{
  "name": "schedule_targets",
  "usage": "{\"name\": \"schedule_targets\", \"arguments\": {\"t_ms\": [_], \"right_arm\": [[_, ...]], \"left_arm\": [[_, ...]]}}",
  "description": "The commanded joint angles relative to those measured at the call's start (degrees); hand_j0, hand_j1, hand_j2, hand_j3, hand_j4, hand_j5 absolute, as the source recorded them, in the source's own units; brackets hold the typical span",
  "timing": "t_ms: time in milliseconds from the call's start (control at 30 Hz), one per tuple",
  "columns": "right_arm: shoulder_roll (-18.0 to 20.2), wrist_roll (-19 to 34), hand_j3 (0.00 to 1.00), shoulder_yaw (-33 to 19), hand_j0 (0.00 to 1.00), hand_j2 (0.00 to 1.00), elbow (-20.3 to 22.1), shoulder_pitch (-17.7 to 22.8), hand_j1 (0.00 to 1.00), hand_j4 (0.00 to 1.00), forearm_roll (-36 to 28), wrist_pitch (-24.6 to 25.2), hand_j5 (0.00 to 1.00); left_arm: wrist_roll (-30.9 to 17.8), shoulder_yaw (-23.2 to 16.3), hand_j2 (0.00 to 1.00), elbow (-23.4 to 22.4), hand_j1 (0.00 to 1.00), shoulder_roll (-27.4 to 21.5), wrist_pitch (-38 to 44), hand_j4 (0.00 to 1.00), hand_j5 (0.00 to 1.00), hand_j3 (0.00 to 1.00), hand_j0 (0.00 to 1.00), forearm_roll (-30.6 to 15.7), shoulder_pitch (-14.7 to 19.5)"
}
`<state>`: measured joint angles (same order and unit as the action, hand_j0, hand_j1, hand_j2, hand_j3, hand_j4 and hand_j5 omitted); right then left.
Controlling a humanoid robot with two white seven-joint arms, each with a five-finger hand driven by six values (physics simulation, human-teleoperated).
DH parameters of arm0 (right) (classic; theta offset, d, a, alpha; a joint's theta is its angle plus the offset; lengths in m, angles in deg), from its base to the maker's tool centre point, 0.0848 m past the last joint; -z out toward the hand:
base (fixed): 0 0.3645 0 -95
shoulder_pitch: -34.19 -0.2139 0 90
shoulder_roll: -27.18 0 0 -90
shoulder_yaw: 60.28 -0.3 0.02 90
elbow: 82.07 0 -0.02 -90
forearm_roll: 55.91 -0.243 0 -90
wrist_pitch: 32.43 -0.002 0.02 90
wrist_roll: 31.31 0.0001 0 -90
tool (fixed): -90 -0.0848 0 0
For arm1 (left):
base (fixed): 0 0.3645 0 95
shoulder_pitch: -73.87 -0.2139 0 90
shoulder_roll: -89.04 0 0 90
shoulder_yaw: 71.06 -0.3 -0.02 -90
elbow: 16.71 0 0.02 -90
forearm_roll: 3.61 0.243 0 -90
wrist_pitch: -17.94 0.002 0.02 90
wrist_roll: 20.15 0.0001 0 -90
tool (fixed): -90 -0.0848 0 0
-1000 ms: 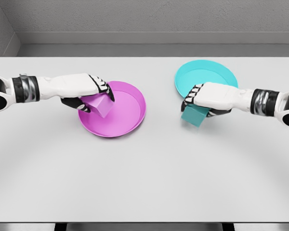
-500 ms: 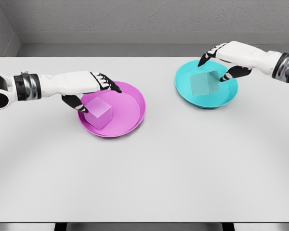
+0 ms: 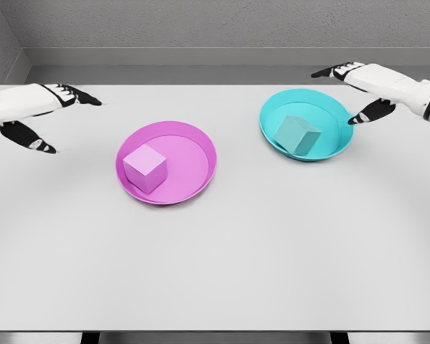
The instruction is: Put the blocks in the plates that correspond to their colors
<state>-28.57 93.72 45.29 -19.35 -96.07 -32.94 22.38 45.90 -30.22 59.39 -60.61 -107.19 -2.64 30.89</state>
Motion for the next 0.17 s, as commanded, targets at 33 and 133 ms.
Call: {"name": "schedule_targets", "arguments": {"t_ms": [33,133], "right_arm": [[1.18,-0.03,1.00,-2.13,1.00,1.00,-1.90,0.35,1.00,1.00,-0.38,0.18,1.00],[1.27,-0.03,1.00,-2.21,1.00,1.00,-2.51,0.35,1.00,1.00,-0.21,0.18,1.00]], "left_arm": [[0.04,0.38,1.00,0.11,1.00,-1.26,0.13,1.00,1.00,1.00,1.00,-1.14,0.00],[0.04,0.20,1.00,0.20,1.00,-0.91,0.13,1.00,1.00,1.00,1.00,-1.14,-0.26]]}}
